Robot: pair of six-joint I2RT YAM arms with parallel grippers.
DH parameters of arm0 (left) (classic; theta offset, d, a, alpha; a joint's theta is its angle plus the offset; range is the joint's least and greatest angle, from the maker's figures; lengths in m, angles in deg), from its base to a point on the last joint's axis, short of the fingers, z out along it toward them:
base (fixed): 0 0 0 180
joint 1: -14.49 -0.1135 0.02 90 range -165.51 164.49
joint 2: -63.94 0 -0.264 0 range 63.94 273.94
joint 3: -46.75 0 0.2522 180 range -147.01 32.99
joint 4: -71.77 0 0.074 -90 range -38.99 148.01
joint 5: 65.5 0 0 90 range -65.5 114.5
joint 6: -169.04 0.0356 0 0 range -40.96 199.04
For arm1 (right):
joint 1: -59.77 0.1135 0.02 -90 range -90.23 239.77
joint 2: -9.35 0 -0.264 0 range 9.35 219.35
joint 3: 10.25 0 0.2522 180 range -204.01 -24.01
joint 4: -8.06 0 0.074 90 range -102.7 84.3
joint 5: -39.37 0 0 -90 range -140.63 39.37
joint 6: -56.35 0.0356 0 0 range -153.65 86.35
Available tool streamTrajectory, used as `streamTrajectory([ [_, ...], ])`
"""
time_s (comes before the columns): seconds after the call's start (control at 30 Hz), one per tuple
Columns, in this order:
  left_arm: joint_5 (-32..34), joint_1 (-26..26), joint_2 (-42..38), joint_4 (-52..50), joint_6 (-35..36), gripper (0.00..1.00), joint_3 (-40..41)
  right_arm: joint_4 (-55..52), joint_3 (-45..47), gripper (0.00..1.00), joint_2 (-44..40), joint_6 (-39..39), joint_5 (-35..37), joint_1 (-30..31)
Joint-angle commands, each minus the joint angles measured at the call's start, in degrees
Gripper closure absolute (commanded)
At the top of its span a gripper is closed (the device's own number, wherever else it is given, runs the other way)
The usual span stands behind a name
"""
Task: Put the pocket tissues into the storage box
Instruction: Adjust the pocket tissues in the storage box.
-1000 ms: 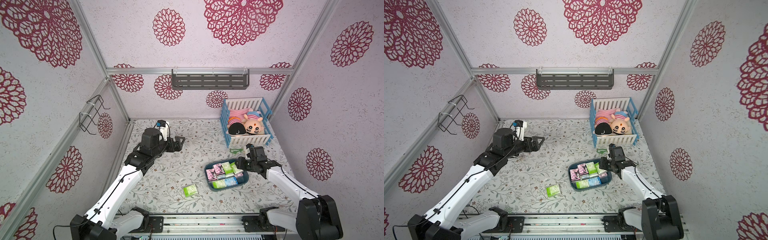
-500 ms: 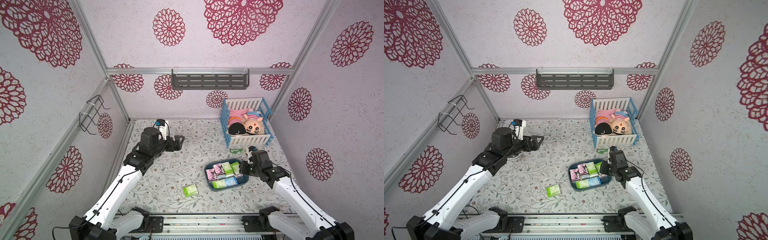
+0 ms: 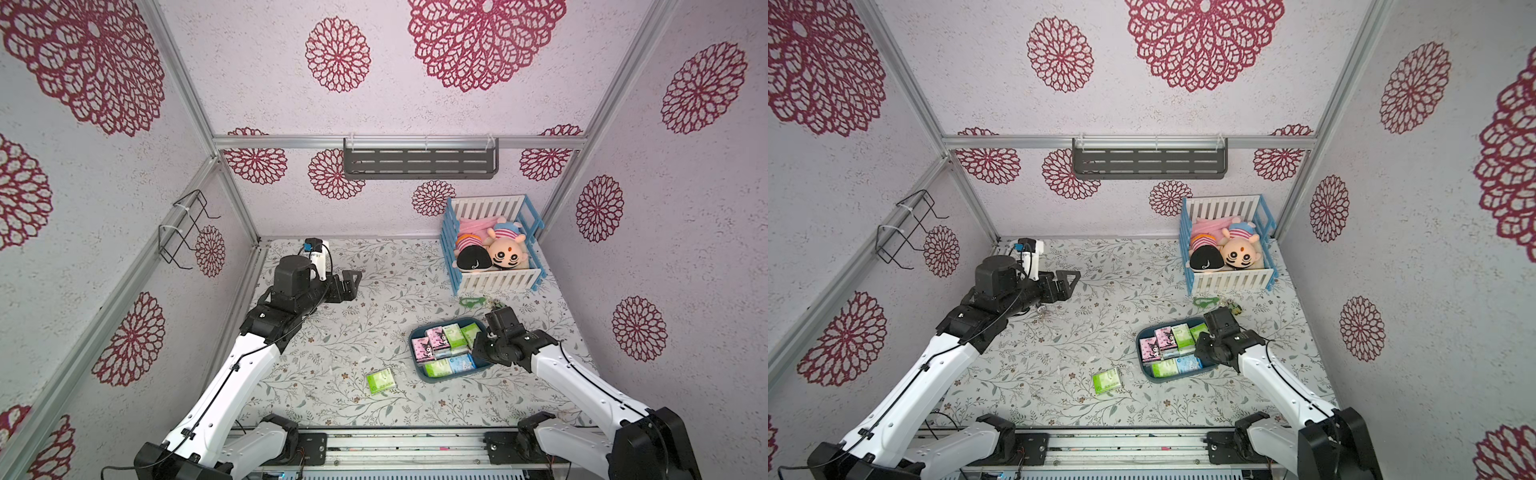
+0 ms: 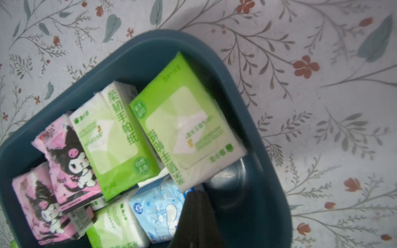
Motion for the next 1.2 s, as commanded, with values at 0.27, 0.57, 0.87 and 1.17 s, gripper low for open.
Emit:
streamTrajectory([
  [0.27,-0.1,-1.5,-0.6,-0.6,0.8,0.03,-0.3,6.1,-5.4,1.0,7.5,-3.8,5.0,0.1],
  [0.57,1.1,-3.7,-2.0,-0.8,1.0,0.03,0.9,0.1,-7.0,0.57,-0.4,-4.3,5.4,2.0],
  [0.87,-3.2,-14.2,1.1,-0.7,-2.5,0.03,1.8,7.4,-7.8,0.51,-2.4,-3.7,-0.7,17.2],
  [1.17,-1.2,-23.6,-0.1,-9.0,1.7,0.03,3.9,19.9,-13.9,0.39,15.7,-2.8,-2.9,38.3],
])
